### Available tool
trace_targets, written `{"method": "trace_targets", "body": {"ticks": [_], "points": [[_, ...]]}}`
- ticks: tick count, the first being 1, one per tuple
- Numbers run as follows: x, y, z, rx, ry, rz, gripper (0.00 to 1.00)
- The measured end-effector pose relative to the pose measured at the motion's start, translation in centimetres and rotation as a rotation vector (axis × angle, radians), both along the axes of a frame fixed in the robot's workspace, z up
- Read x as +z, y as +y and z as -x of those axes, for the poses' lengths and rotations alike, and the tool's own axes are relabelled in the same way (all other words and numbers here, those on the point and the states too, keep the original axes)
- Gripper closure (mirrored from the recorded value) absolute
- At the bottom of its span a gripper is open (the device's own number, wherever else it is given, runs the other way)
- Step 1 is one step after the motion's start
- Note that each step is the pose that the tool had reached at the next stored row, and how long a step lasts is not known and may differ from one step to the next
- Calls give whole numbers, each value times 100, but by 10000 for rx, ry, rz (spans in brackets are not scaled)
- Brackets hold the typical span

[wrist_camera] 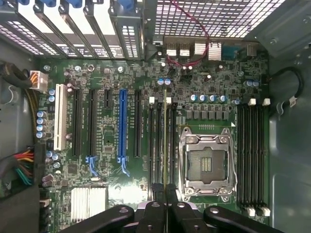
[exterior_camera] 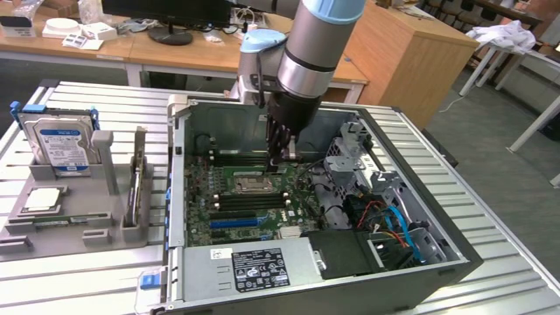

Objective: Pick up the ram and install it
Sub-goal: 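Insert the ram into the slot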

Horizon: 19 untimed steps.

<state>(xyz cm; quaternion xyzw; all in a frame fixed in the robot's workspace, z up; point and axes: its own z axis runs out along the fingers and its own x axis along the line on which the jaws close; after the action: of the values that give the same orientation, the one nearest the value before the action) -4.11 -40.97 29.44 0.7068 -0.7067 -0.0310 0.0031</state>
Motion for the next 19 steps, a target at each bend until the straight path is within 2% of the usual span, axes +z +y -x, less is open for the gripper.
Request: {"method": "trace_targets", "body": {"ticks": [19], "points": [[-202, 0, 0, 0, -5, 0, 88]]}}
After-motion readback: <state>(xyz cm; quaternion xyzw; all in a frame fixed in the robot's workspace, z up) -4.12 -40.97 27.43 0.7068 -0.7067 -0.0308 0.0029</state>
